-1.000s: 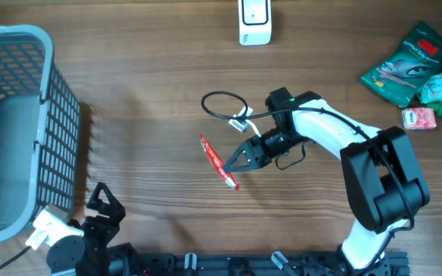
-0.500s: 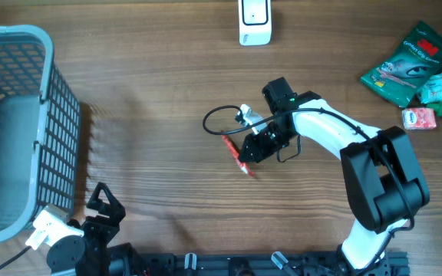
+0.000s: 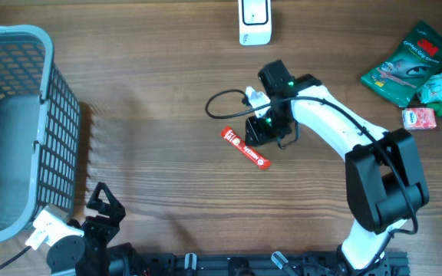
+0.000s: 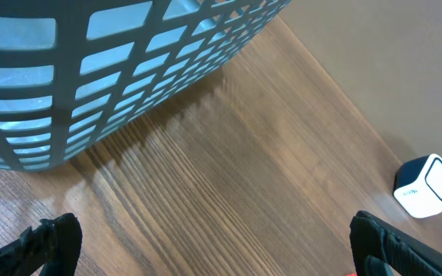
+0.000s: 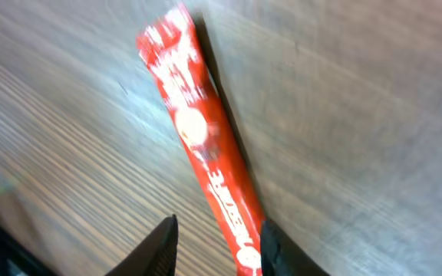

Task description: Scan the item barcode

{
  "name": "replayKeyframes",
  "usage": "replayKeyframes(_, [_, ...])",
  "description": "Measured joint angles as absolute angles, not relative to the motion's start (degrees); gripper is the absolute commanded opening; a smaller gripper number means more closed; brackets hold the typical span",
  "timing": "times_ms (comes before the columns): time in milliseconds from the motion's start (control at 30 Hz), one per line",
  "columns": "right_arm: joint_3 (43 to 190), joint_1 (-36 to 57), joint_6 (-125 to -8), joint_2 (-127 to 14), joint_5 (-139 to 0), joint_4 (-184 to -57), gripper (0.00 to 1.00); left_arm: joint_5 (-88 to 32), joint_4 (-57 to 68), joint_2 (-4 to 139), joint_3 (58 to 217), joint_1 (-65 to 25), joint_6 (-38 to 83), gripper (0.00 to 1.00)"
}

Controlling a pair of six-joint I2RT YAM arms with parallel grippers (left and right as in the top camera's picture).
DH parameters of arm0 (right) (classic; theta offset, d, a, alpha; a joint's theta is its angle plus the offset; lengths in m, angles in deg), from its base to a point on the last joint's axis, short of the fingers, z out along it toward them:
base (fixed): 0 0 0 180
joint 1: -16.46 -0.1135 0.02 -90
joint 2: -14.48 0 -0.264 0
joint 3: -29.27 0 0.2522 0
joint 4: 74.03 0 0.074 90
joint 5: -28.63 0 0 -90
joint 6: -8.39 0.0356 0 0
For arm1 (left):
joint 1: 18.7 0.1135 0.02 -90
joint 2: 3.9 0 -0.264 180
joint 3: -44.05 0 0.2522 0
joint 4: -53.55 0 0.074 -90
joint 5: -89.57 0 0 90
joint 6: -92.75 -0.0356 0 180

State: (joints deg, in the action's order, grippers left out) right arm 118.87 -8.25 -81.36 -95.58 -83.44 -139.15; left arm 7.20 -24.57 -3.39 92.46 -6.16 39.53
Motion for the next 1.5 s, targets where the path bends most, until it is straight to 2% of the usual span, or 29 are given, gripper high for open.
replayKeyframes(300, [119.56,-15.29,-80.79,-95.58,-74.50,-140.41,0.54,7.20,-24.57,-3.39,92.44,-6.16,39.53,1.00])
replayKeyframes(533, [118.38,-24.05,-79.67,-95.58,-60.84,-136.87,0.52,7.20,-24.57,-3.39,92.46,-6.16,39.53,1.00])
replayKeyframes(833, [111.98,-24.20,-78.27,-95.85,-52.20,-131.32,0.57,7.20,-24.57,-3.39,92.44,-6.16,39.53,1.00])
replayKeyframes(1000, [111.83,-24.23,-78.12,-96.24,-50.70,-130.47,0.50,7.20,-24.57,-3.39,92.44,-6.16,39.53,1.00])
replayKeyframes(1133, [112.75,-24.27,-77.73,-97.18,-50.61,-130.77,0.36,7.20,-24.55,-3.39,92.44,-6.16,39.53,1.00])
replayKeyframes(1233, [113.71,-24.29,-77.25,-97.99,-50.61,-131.54,0.30,7.20,-24.57,-3.39,92.44,-6.16,39.53,1.00])
replayKeyframes(1500, [114.08,-24.38,-73.84,-98.40,-48.09,-132.94,0.30,7.20,-24.57,-3.39,92.44,-6.16,39.55,1.00])
